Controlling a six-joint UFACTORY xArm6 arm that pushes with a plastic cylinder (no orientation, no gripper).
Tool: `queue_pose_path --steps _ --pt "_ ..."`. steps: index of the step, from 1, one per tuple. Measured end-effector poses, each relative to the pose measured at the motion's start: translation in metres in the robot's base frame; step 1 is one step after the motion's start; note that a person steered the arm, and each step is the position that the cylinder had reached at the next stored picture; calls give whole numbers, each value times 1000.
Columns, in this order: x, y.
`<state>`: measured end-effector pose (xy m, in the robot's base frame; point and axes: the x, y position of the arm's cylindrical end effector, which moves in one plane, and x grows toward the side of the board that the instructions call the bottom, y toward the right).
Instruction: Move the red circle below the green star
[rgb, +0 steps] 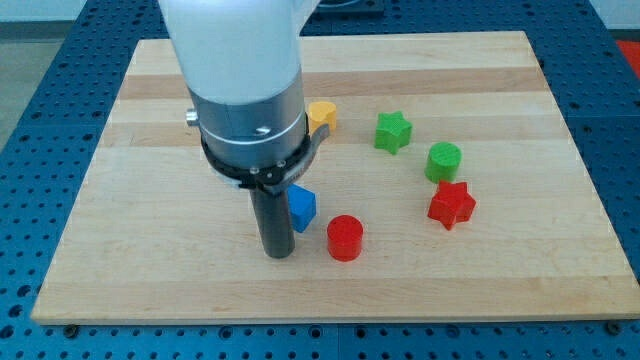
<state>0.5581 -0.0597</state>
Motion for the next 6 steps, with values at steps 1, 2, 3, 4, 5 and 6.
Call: queue_pose_path --steps 1,2,3,4,5,6 --pt "18 3" --pt "31 19" --pt "31 25" --pt "31 24" --pt "31 24" --pt "38 24"
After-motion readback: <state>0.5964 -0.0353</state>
